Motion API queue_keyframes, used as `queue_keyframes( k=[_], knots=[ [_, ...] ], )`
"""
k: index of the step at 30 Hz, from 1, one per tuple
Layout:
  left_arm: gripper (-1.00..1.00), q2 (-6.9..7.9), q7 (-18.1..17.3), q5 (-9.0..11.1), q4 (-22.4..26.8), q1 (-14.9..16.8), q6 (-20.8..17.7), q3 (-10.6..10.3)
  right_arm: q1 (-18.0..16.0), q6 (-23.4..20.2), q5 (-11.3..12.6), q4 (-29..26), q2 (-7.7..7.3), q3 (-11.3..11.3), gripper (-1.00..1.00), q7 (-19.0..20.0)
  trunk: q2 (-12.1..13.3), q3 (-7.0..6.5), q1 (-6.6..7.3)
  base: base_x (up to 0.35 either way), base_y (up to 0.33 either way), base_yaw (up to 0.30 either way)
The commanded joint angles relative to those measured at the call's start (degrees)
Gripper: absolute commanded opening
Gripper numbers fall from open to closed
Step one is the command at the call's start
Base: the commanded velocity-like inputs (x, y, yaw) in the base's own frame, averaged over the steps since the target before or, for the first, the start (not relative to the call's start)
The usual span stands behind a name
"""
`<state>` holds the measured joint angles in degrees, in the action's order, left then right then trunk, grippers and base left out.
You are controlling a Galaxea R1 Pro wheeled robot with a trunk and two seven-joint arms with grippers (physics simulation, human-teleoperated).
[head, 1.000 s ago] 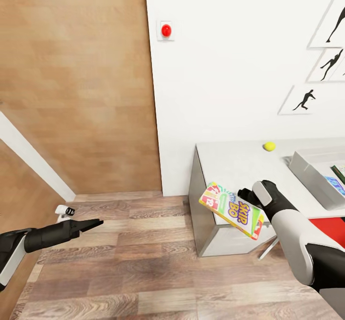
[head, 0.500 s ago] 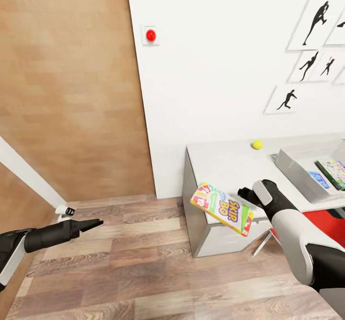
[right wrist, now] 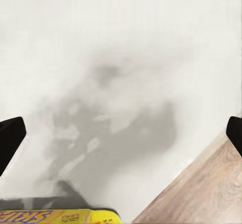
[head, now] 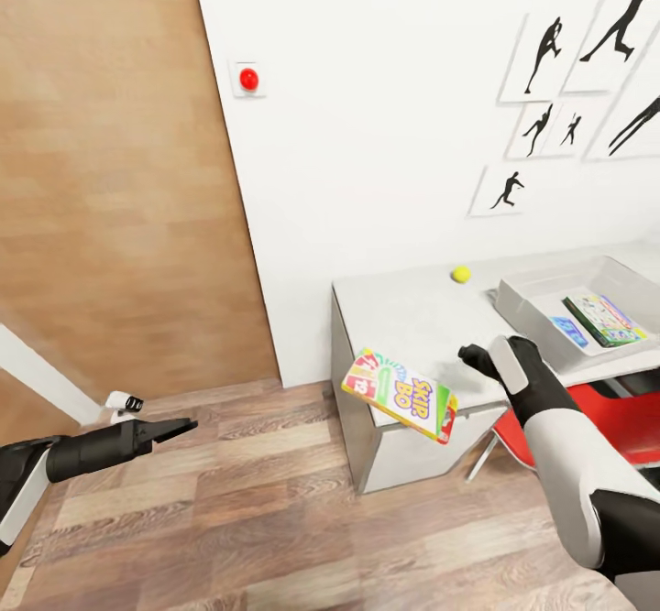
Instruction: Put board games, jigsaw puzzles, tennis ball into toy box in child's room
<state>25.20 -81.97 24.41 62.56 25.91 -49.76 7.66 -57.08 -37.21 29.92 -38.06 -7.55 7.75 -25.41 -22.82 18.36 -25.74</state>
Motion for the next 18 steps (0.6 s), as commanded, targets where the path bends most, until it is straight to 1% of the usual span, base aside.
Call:
queue_keyframes(
  k=[1,2,5,6,8,9,12,13,14,15,18],
  knots=[
    [1.00,0.02,-0.12,0.11,0.02,0.02,-0.60,-0.01,0.73,-0.60,0.61,-2.00,0.09,-0.03,1.00,-0.50,-0.10,0.03,-0.04,0.000,0.000,-0.186],
    [1.00,0.02,-0.12,0.11,0.02,0.02,-0.60,-0.01,2.30,-1.95,0.63,-6.08,0.26,-0.06,1.00,-0.51,-0.10,-0.05,-0.04,0.000,0.000,-0.186],
    [1.00,0.02,-0.12,0.11,0.02,0.02,-0.60,-0.01,5.03,-4.71,0.71,-13.11,0.45,-0.04,1.00,-0.50,-0.10,-0.27,-0.04,0.000,0.000,-0.186],
    [1.00,0.02,-0.12,0.11,0.02,0.02,-0.60,-0.01,6.99,-6.59,0.82,-17.98,0.54,-0.03,1.00,-0.48,-0.10,-0.35,-0.04,0.000,0.000,-0.186],
    [1.00,-0.01,-0.12,0.11,0.02,0.02,-0.60,-0.01,8.88,-8.35,1.09,-22.87,0.60,-0.03,1.00,-0.46,-0.10,-0.50,-0.04,0.000,0.000,-0.186],
    [1.00,-0.03,-0.12,0.11,0.02,0.02,-0.60,-0.01,10.61,-9.91,1.55,-27.58,0.63,-0.03,1.00,-0.45,-0.10,-0.57,-0.04,0.000,0.000,-0.186],
    [1.00,-0.05,-0.12,0.11,0.02,0.02,-0.60,-0.02,12.92,-12.16,2.82,-34.13,0.66,-0.02,1.00,-0.44,-0.10,-0.80,-0.04,0.000,0.000,-0.186],
    [1.00,-0.04,-0.12,0.11,0.02,0.02,-0.60,-0.02,14.32,-13.65,4.13,-37.84,0.68,-0.04,1.00,-0.44,-0.10,-0.87,-0.04,0.000,0.000,-0.186],
    [1.00,-0.02,-0.12,0.11,0.02,0.02,-0.60,-0.02,15.03,-14.38,4.93,-39.52,0.68,-0.03,1.00,-0.43,-0.10,-0.95,-0.04,0.000,0.000,-0.186],
    [1.00,-0.04,-0.12,0.11,0.02,0.02,-0.60,-0.03,16.48,-15.70,6.77,-42.45,0.67,-0.06,1.00,-0.43,-0.10,-1.02,-0.04,0.000,0.000,-0.186],
    [1.00,-0.04,-0.12,0.11,0.02,0.02,-0.60,-0.05,18.70,-17.25,10.09,-45.89,0.64,-0.11,1.00,-0.40,-0.10,-1.25,-0.04,0.000,0.000,-0.186]
  ],
)
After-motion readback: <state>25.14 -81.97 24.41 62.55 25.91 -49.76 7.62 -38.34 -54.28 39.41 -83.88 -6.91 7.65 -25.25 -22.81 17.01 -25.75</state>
